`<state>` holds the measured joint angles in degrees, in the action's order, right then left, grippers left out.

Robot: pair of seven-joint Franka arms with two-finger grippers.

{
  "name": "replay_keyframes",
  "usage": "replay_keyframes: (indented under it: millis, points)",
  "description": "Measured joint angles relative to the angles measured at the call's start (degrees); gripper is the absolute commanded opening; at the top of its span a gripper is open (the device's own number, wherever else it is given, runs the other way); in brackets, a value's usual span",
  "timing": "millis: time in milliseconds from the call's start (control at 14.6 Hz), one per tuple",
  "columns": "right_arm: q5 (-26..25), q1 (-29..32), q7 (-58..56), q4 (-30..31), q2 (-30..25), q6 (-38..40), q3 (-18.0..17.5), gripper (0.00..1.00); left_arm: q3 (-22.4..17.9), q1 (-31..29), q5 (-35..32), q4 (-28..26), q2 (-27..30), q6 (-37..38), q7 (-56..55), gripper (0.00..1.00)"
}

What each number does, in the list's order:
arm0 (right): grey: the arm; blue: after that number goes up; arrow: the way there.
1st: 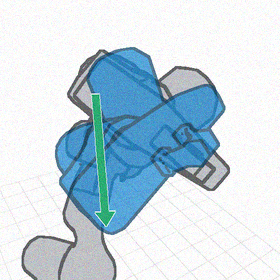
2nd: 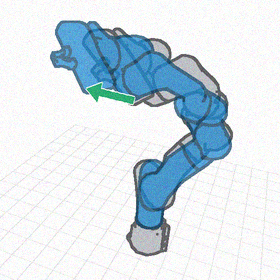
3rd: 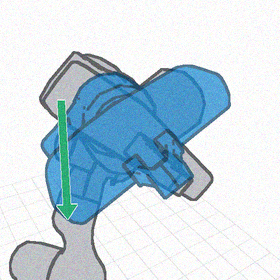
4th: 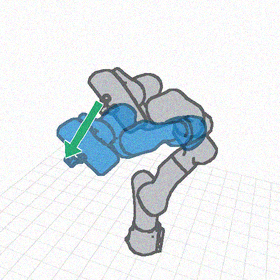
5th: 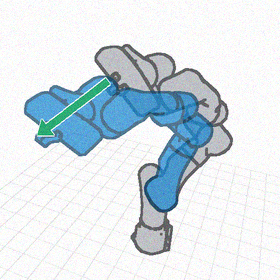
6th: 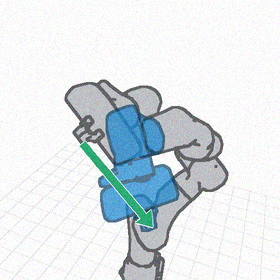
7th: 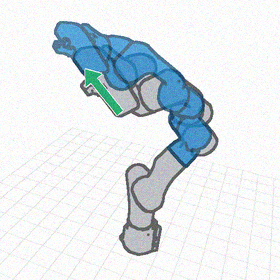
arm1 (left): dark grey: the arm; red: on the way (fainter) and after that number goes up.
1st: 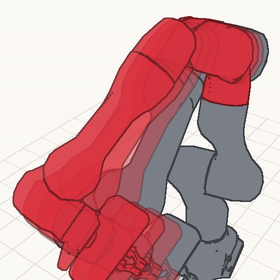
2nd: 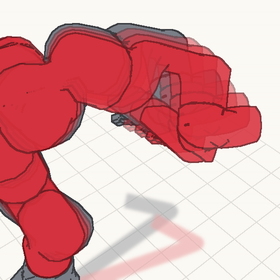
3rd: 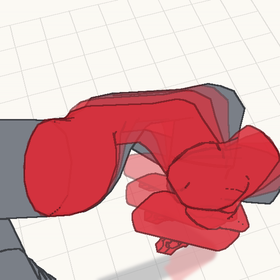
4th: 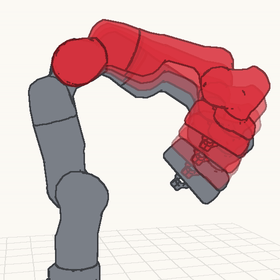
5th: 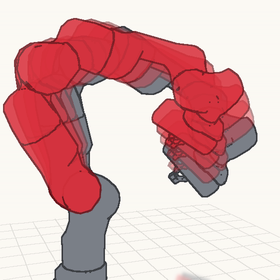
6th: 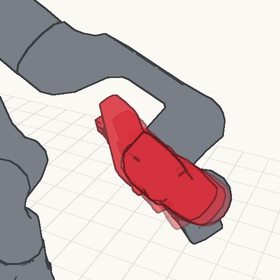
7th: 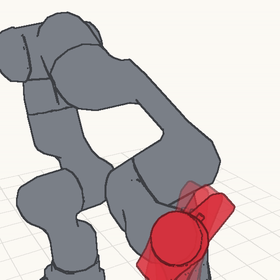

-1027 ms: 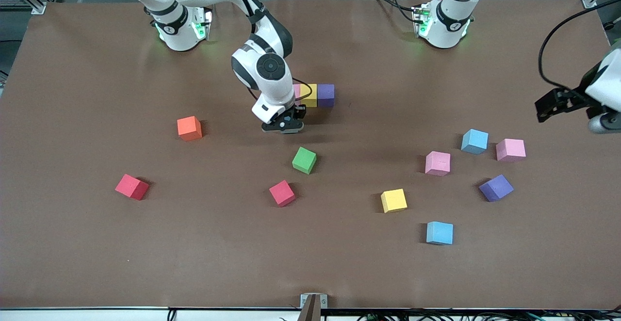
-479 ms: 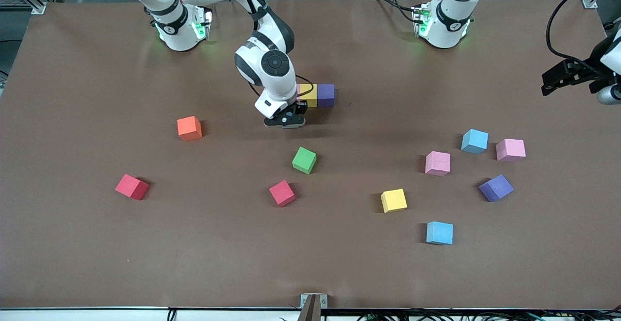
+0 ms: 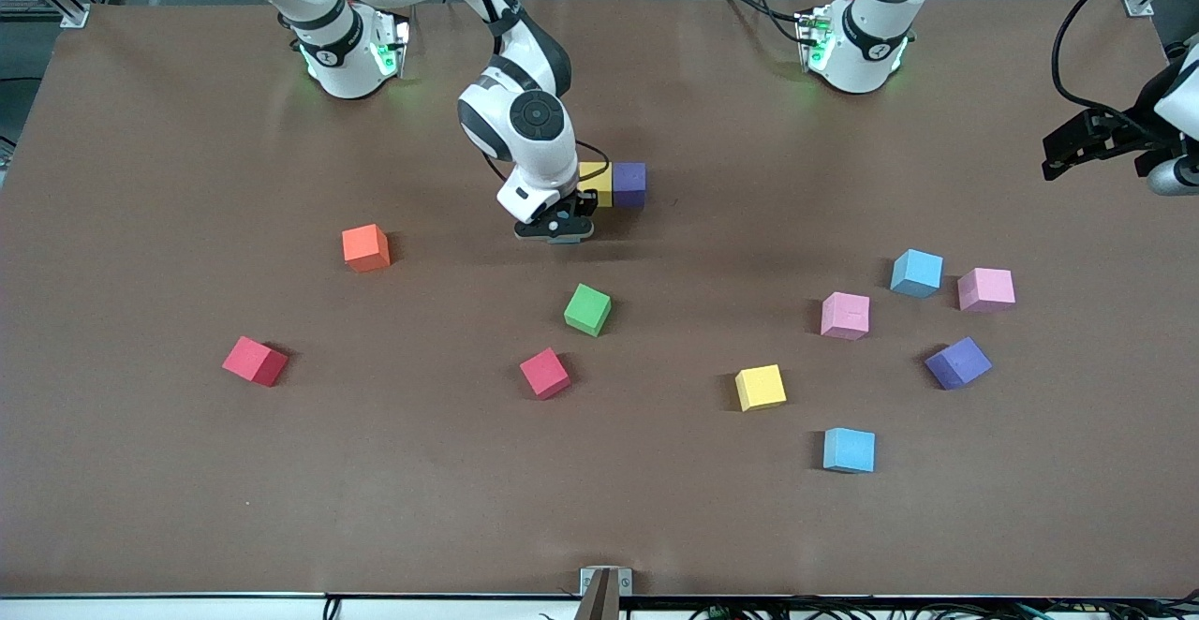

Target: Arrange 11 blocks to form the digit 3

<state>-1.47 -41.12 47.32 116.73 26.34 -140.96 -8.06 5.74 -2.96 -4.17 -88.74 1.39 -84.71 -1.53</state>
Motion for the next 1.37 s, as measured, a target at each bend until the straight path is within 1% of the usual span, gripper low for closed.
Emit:
replay_keyframes:
  millis: [274, 548, 1369]
  points:
    - [0.0, 0.0, 0.5, 0.5, 0.0, -0.3, 0.0, 0.03, 0.0, 0.0, 0.0, -0.1, 0.0, 0.0, 0.0, 1.0]
    - [0.0, -0.1, 1.0, 2.3, -0.7, -3.0, 0.0, 0.03, -0.1, -0.1, 0.0, -0.4, -0.3, 0.0, 0.0, 1.0]
    - [0.0, -0.7, 2.0, 2.4, -0.8, -2.4, 0.0, 0.04, -0.2, -0.1, 0.0, -0.3, -0.4, 0.0, 0.0, 1.0]
